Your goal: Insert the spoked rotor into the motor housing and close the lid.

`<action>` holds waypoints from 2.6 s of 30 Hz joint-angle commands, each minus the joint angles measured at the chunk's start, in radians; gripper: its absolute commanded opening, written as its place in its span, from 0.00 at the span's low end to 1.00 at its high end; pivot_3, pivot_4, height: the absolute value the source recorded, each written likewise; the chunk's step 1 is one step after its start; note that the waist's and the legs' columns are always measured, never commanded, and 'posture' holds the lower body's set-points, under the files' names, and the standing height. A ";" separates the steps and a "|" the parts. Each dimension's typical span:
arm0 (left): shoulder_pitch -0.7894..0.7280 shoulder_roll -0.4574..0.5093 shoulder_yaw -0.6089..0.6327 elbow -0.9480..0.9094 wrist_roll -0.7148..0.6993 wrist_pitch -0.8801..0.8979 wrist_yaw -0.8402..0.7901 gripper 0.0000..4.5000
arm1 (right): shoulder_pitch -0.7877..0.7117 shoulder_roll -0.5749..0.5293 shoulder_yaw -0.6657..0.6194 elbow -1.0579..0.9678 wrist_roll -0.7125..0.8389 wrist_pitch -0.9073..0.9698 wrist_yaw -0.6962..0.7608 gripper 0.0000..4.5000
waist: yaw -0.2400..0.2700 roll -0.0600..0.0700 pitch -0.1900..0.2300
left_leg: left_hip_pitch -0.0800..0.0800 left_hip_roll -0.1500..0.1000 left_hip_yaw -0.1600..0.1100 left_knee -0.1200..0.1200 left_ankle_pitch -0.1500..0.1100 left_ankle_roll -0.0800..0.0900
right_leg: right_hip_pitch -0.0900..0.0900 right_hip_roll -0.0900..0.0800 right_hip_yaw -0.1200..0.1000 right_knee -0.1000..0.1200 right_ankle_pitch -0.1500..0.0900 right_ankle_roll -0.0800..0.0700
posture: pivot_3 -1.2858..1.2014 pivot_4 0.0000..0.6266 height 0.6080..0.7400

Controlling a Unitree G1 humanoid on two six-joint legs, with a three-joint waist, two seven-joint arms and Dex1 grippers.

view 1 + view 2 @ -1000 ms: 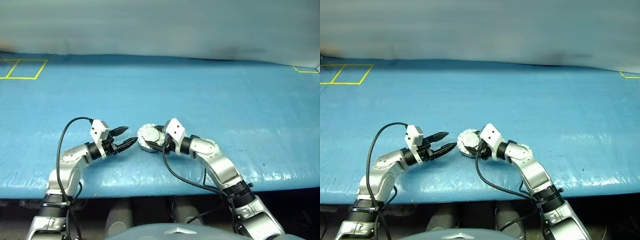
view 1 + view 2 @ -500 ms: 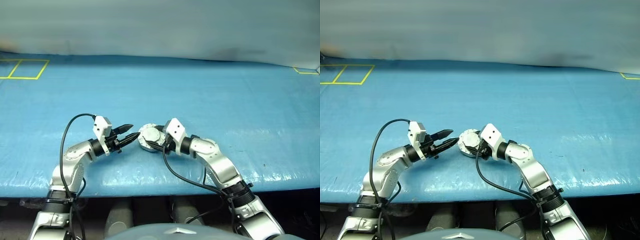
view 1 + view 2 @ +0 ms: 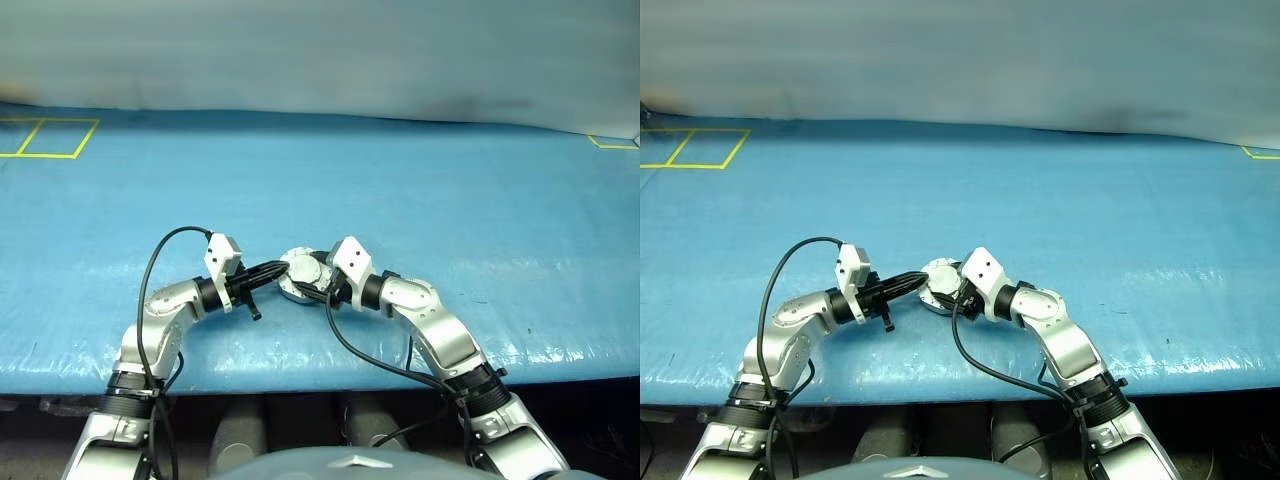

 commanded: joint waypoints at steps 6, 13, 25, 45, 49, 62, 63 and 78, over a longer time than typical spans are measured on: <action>0.016 0.012 0.010 -0.004 0.017 -0.015 0.025 0.00 | 0.016 -0.013 -0.013 0.040 -0.024 0.029 -0.023 0.67 | 0.000 0.000 0.000 | 0.000 0.000 0.000 0.000 0.000 0.000 | 0.000 0.000 0.000 0.000 0.000 0.000 | 0.52 0.24 1.00; 0.009 0.008 -0.009 0.003 0.039 -0.013 0.016 0.00 | 0.020 -0.014 -0.030 0.011 0.009 0.040 -0.003 0.67 | 0.000 0.000 0.000 | 0.000 0.000 0.000 0.000 0.000 0.000 | 0.000 0.000 0.000 0.000 0.000 0.000 | 0.52 0.24 1.00; -0.011 0.001 -0.020 0.023 0.048 -0.018 0.009 0.00 | 0.060 -0.010 -0.095 -0.190 0.079 0.070 -0.030 0.99 | 0.002 0.000 0.000 | -0.002 0.000 0.000 -0.001 0.000 0.000 | -0.003 0.000 0.000 0.000 0.000 0.000 | 0.52 0.24 1.00; -0.001 -0.005 -0.013 0.028 0.048 -0.033 0.016 0.00 | 0.173 0.259 -0.516 -0.208 0.644 0.708 -0.326 0.99 | -0.001 0.001 0.000 | -0.003 0.000 0.000 -0.002 0.000 0.000 | -0.004 0.000 0.000 -0.001 0.000 0.000 | 0.52 0.24 1.00; 0.001 -0.004 -0.012 0.027 0.049 -0.035 0.017 0.00 | 0.165 0.312 -0.544 -0.186 0.721 0.757 -0.356 0.99 | -0.002 0.001 0.000 | -0.004 0.000 0.000 -0.002 0.000 0.000 | -0.004 -0.001 0.000 -0.001 0.000 0.000 | 0.52 0.24 1.00; 0.021 0.002 -0.012 0.019 0.057 -0.037 0.023 0.00 | 0.128 0.393 -0.639 -0.096 0.913 0.783 -0.459 0.72 | -0.007 0.001 0.001 | -0.004 0.000 0.000 -0.003 0.000 0.000 | -0.004 -0.001 0.000 -0.001 0.000 0.000 | 0.52 0.24 1.00; 0.021 0.003 -0.012 0.018 0.057 -0.038 0.024 0.00 | 0.126 0.390 -0.638 -0.096 0.921 0.783 -0.463 0.64 | -0.007 0.001 0.001 | -0.004 0.000 0.000 -0.003 0.000 0.000 | -0.005 -0.001 0.000 -0.001 0.000 0.000 | 0.52 0.24 1.00; 0.023 0.001 -0.007 0.018 0.060 -0.041 0.024 0.00 | 0.141 0.320 -0.542 -0.109 0.887 0.773 -0.460 0.26 | -0.009 0.001 0.001 | -0.004 0.000 0.000 -0.004 0.000 0.000 | -0.005 -0.001 0.000 -0.001 -0.001 -0.001 | 0.52 0.24 1.00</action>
